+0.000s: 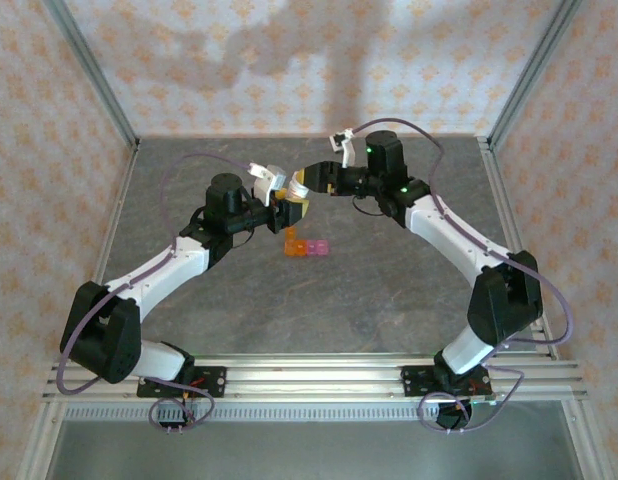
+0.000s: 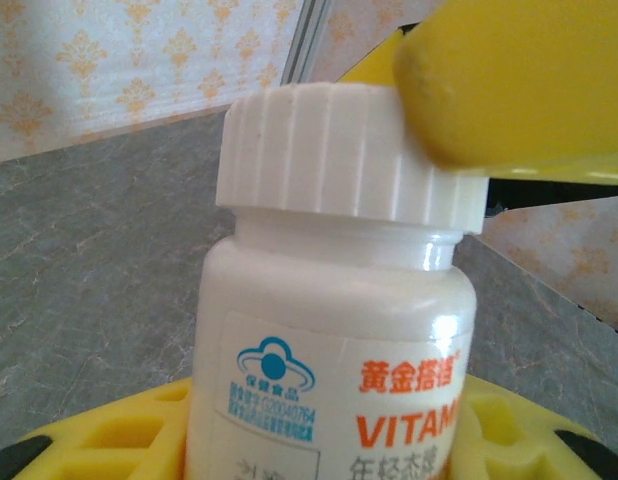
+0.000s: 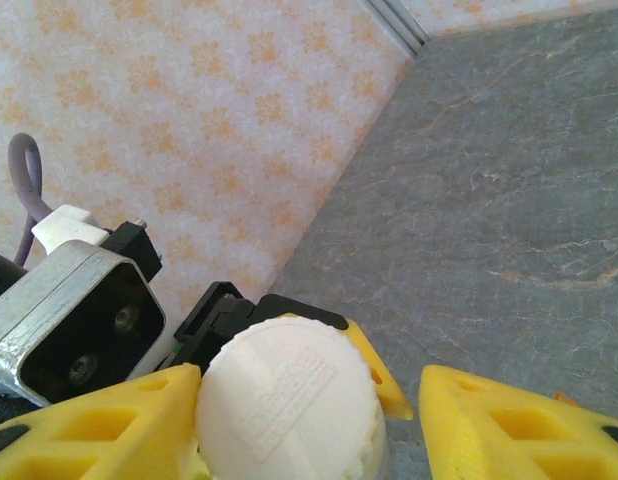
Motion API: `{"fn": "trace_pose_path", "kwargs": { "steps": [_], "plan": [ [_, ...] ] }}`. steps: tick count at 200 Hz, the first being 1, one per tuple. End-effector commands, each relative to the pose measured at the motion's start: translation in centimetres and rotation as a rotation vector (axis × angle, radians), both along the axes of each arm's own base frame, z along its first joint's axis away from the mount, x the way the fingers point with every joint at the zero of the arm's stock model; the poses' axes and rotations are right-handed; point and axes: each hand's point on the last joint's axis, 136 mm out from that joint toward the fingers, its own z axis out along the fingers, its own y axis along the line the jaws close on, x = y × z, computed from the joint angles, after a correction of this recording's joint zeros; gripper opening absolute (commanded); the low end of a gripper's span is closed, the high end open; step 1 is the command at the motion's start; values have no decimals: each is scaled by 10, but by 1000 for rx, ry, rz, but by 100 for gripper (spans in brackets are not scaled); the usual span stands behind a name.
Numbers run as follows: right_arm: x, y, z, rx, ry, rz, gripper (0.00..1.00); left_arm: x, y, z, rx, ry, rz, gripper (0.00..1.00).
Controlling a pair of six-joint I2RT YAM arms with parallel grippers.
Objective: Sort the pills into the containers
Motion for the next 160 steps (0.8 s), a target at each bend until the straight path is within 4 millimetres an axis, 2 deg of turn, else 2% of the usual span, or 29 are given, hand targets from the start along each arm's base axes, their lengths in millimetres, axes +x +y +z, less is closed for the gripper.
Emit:
{"fn": "trace_pose_path", "kwargs": {
  "steps": [1, 42, 100, 160],
  "plan": [
    [7, -16, 1, -24, -17, -75, 62, 6, 3, 39, -43, -110, 19, 0],
    [5, -21, -1, -46, -11, -96, 65, 7, 3, 37, -34, -108, 22, 0],
    [2, -29, -11, -87, 7, -119, 65, 8, 4, 37, -32, -114, 26, 0],
    [-2, -37, -13, -94, 10, -138, 65, 9, 5, 36, -27, -113, 28, 0]
  ]
}}
